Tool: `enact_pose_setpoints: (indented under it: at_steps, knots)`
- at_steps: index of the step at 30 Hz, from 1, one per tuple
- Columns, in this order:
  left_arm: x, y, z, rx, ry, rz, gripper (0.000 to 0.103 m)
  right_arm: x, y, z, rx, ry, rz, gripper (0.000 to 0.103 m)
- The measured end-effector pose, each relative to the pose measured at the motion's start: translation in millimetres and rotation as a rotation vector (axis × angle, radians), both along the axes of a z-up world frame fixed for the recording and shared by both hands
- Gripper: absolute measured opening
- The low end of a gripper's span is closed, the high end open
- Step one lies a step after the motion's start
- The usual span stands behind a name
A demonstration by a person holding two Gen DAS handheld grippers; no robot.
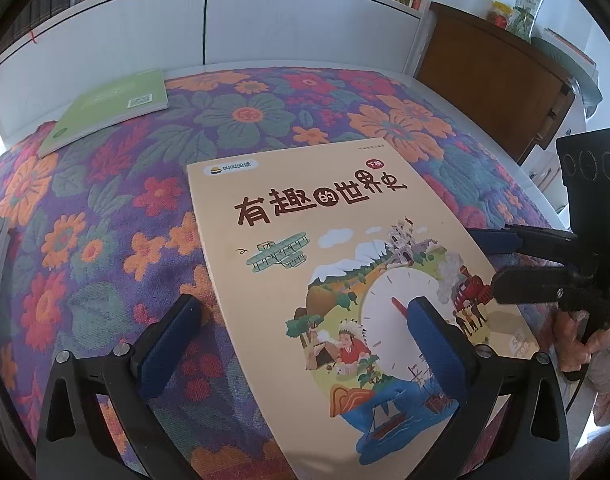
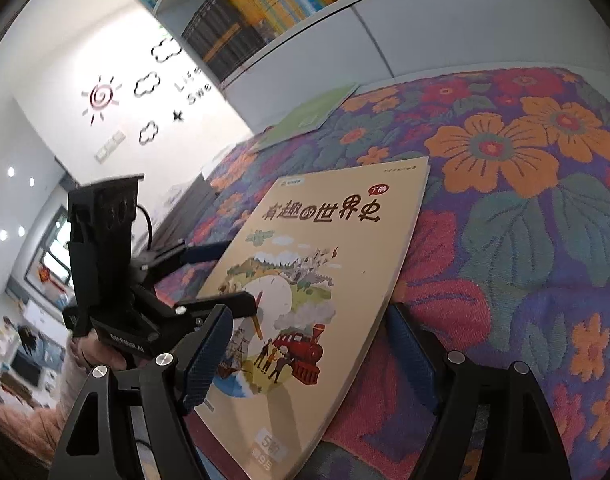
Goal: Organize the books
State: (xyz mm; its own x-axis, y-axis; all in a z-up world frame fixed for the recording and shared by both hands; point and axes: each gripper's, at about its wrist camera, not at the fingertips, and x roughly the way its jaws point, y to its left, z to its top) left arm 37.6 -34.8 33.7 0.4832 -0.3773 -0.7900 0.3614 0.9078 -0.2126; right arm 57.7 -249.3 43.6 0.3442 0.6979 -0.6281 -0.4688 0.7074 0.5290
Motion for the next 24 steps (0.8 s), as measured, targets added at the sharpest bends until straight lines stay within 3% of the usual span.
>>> enact_pose_setpoints:
  at_steps: [9,12,15,16,17,18,19,22,23,24]
  knots:
    - [0,0,0,0.008,0.005,-0.009,0.103,5,-2,-1,0.024,0.027,-0.043,0.078]
    - [-3,7,1,-0.023,0.017,0.005,0.102,9,0,2,0.007,0.096,-0.075,0.078]
    - [-7,15,2,-0.035,0.042,0.016,0.102,9,4,10,-0.084,0.180,-0.041,0.076]
    - [-8,18,3,-0.041,0.052,0.025,0.100,7,5,11,-0.117,0.198,-0.018,0.073]
    - [-9,25,5,-0.056,0.056,0.052,0.087,4,4,12,-0.133,0.216,0.004,0.071]
    - [-9,36,6,-0.090,0.066,0.097,0.070,2,1,11,-0.122,0.242,0.025,0.067]
    - [-8,46,6,-0.141,0.087,0.124,0.066,2,-2,9,-0.103,0.278,0.041,0.060]
    - [-1,77,1,-0.353,0.196,0.146,0.058,5,-15,-3,0.050,0.445,0.090,0.050]
    - [0,81,-1,-0.390,0.222,0.137,0.058,9,-19,-10,0.078,0.476,0.099,0.045]
    - [1,83,-4,-0.431,0.251,0.122,0.058,15,-22,-18,0.100,0.501,0.096,0.031]
